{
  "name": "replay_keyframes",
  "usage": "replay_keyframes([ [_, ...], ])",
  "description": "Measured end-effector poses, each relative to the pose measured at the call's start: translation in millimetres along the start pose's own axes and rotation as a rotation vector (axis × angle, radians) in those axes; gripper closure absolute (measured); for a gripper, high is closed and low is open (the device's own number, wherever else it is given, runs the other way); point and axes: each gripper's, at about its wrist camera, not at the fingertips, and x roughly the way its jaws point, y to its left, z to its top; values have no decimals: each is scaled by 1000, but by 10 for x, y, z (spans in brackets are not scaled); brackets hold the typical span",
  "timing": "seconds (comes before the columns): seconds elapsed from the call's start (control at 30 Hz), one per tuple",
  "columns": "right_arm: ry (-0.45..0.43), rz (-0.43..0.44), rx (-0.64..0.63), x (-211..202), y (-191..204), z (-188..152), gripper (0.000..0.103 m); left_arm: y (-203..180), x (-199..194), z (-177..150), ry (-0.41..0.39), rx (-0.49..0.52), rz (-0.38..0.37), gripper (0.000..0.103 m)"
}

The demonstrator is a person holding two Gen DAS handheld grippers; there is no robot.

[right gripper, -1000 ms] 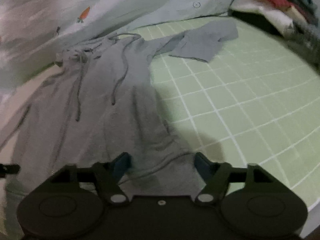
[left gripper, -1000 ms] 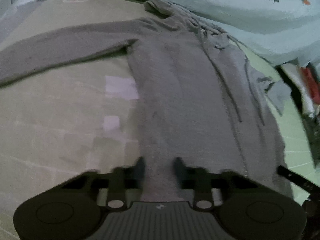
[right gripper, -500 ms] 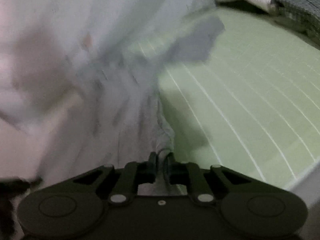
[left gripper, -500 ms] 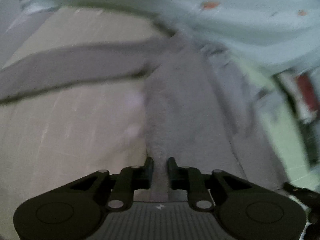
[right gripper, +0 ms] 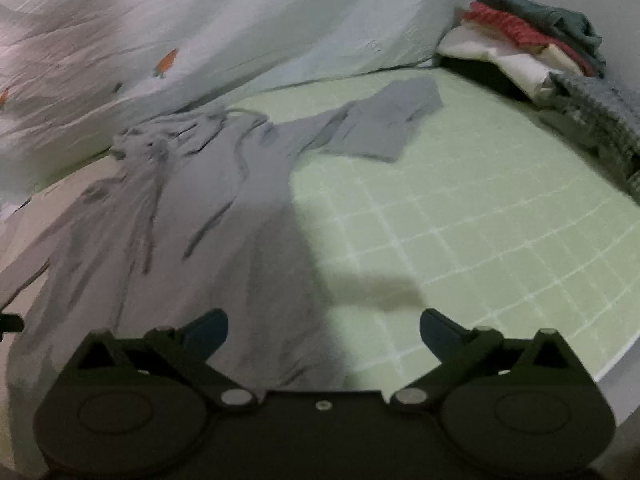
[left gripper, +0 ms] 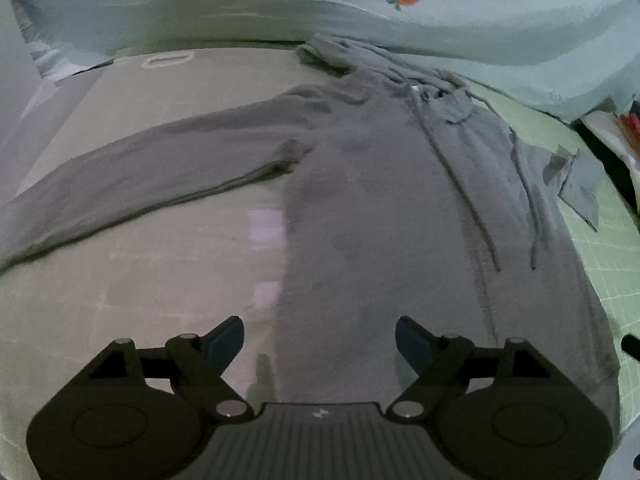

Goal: Fold clothes

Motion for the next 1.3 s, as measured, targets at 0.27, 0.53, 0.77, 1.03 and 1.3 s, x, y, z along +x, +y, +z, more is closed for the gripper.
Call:
replay_keyframes([
  [0.27,52,25,-102,441,-461,452,0,-439,307,-19,50,-68,103,12],
  [0.53,91,113,-304,1011,-639,872,0,-668,538,-131,67,-125,233,1],
  [0.77,21,171,-386,1421,-507,1216,35,-680,584,-87,65,-198,259,0],
  [1.03,30,175,-423,1940,-419,1457,51,-682,626,13,96,-206,259,0],
  [1.3,-41,141,-221,1733,-860,1590,98,-662,673,95,129,-182,242,0],
])
